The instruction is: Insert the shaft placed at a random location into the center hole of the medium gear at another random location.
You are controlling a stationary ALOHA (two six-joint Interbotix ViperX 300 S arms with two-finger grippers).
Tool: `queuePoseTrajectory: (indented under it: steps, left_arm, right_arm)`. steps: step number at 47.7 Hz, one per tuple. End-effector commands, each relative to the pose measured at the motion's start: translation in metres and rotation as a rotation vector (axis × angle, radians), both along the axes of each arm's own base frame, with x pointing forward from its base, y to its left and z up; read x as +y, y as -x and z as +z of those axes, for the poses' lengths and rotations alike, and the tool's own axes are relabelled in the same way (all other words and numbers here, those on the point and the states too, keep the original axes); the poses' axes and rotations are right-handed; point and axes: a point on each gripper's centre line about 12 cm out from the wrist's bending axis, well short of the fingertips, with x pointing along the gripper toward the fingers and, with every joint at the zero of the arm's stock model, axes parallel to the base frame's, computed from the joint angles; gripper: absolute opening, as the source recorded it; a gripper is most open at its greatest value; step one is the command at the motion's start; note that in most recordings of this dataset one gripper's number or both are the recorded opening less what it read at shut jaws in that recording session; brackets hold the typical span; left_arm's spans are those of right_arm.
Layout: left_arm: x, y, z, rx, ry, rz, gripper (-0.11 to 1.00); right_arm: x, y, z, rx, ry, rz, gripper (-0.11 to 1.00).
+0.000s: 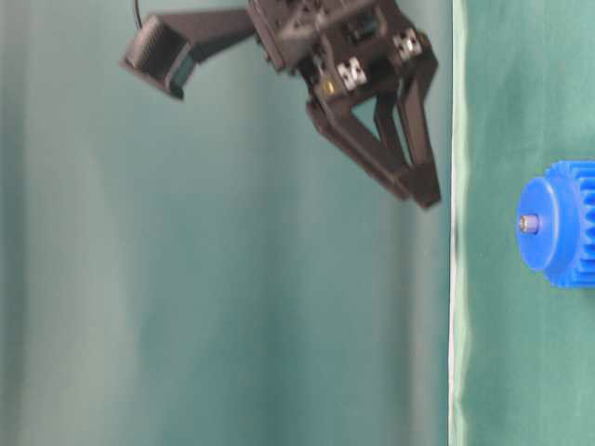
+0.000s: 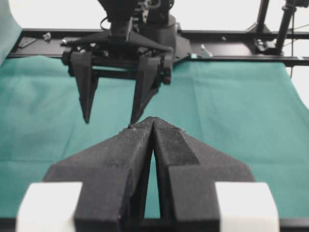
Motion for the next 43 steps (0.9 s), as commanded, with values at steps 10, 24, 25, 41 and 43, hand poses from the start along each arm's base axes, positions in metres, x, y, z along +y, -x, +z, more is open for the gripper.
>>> queuePoseTrajectory:
  steps: [10, 24, 25, 41, 43]
  left_arm:
    - [0.0, -0.002, 0.007, -0.018, 0.0, -0.002, 0.0]
    - [0.0, -0.002, 0.008, -0.023, 0.0, -0.002, 0.0]
    - [0.0, -0.002, 0.007, -0.021, 0.0, -0.002, 0.0]
    - [0.0, -0.002, 0.008, -0.023, 0.0, -0.002, 0.0]
    - [0.0, -0.002, 0.007, -0.021, 0.0, -0.002, 0.0]
  right_arm:
    - [0.005, 0.041, 0.015, -0.044, -0.005, -0.005, 0.86]
    - [0.008, 0.082, 0.025, -0.092, -0.005, -0.014, 0.85]
    - [0.008, 0.084, 0.026, -0.096, -0.005, -0.014, 0.85]
    - [0.009, 0.102, 0.034, -0.13, -0.003, -0.018, 0.85]
    - [0.009, 0.102, 0.033, -0.129, -0.003, -0.018, 0.85]
